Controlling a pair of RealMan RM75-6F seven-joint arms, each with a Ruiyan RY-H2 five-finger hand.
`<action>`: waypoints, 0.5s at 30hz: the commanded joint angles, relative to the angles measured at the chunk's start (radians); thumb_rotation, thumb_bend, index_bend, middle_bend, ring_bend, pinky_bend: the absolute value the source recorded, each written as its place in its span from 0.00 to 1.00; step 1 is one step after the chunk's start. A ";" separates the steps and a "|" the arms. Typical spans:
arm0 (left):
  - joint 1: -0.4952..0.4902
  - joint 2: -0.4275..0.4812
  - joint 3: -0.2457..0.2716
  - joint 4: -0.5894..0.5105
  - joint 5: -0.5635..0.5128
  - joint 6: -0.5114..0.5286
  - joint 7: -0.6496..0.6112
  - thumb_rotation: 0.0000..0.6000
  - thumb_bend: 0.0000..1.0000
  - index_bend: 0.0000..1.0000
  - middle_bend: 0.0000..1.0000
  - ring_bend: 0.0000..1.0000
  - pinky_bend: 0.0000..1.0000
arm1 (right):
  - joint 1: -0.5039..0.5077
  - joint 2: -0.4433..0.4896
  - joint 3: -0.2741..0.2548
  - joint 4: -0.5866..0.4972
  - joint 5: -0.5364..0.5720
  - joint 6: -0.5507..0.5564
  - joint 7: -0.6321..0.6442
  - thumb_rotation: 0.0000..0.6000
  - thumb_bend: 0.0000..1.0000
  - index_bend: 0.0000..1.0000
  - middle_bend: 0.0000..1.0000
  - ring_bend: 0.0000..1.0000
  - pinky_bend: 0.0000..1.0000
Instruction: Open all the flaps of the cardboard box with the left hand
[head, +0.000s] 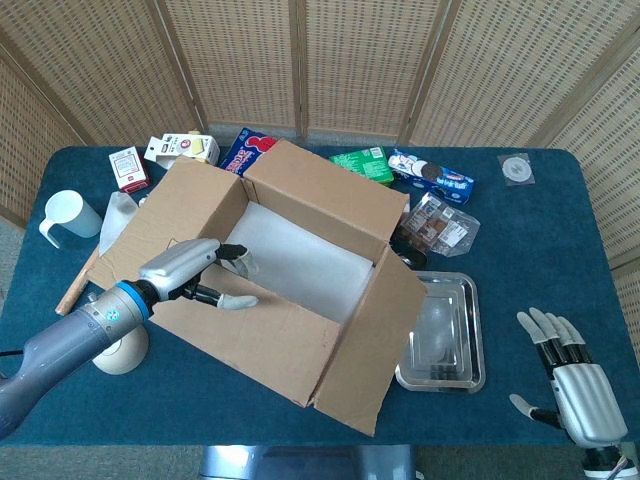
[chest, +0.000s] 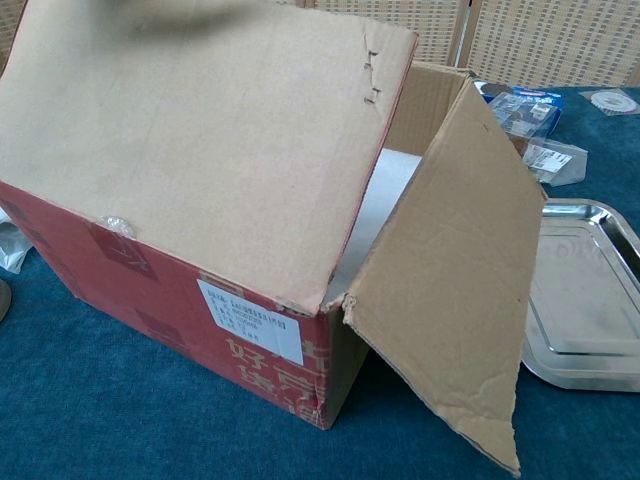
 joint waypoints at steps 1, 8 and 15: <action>0.051 0.024 -0.054 -0.009 0.057 -0.057 -0.087 0.44 0.00 0.36 0.46 0.32 0.42 | 0.000 0.000 0.000 -0.001 0.000 0.000 -0.001 1.00 0.00 0.00 0.00 0.00 0.00; 0.126 0.047 -0.148 -0.017 0.153 -0.121 -0.221 0.44 0.00 0.36 0.46 0.32 0.42 | 0.000 -0.002 -0.001 -0.001 -0.002 0.000 -0.005 1.00 0.00 0.00 0.00 0.00 0.00; 0.223 0.066 -0.278 -0.026 0.237 -0.206 -0.372 0.44 0.00 0.36 0.46 0.32 0.43 | 0.000 -0.004 -0.002 -0.002 -0.005 0.000 -0.010 1.00 0.00 0.00 0.00 0.00 0.00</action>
